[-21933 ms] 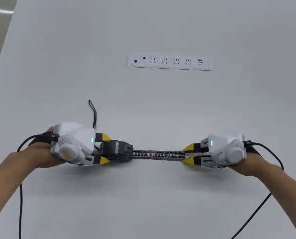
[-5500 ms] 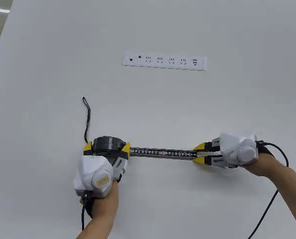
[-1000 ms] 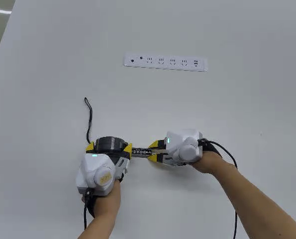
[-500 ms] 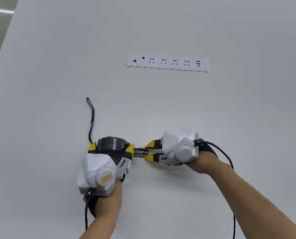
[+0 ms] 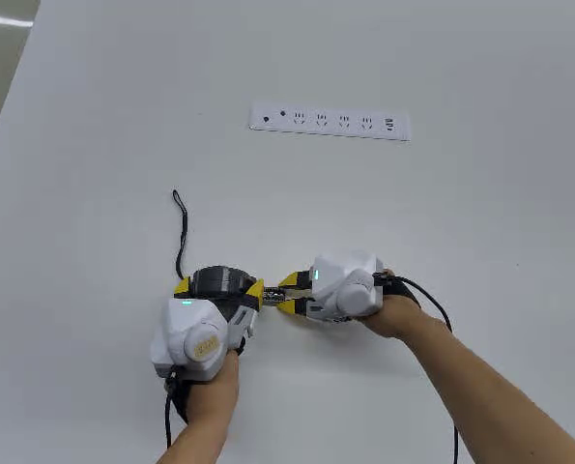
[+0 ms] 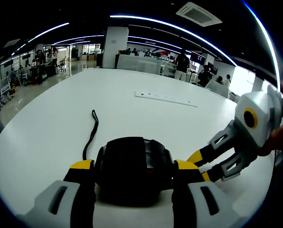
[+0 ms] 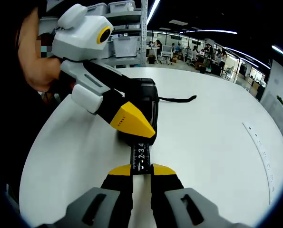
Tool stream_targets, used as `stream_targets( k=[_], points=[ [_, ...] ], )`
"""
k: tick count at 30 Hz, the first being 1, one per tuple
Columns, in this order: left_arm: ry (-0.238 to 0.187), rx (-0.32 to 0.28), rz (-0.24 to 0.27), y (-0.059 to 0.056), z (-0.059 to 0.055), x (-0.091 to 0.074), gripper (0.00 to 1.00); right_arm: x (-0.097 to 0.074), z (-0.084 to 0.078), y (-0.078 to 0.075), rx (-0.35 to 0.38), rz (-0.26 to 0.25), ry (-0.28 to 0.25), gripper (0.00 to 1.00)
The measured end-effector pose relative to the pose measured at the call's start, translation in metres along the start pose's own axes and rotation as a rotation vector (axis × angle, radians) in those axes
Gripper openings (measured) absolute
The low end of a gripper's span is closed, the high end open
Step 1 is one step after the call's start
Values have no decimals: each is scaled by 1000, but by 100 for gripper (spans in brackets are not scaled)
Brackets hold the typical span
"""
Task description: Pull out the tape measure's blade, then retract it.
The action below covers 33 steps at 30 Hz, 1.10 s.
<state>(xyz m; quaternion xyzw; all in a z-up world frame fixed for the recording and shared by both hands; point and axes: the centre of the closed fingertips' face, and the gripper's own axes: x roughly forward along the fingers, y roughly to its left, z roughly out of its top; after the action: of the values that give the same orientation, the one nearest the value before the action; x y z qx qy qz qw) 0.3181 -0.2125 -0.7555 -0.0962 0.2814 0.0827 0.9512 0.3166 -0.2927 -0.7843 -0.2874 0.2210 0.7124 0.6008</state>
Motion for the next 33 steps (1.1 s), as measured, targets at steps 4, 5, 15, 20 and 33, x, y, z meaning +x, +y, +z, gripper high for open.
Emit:
stream_targets(
  k=[4, 5, 15, 20, 33],
  points=[
    [2, -2, -4, 0, 0, 0, 62, 3, 3, 0, -4, 1, -5, 11],
    [2, -1, -4, 0, -1, 0, 62, 5, 3, 0, -5, 2, -5, 11],
    [2, -8, -7, 0, -1, 0, 62, 12, 11, 0, -19, 1, -19, 11],
    [3, -12, -10, 0, -1, 0, 62, 15, 14, -1, -26, 2, -30, 11],
    [1, -17, -22, 1, 0, 0, 62, 21, 21, -1, -24, 13, -81, 12]
  ],
)
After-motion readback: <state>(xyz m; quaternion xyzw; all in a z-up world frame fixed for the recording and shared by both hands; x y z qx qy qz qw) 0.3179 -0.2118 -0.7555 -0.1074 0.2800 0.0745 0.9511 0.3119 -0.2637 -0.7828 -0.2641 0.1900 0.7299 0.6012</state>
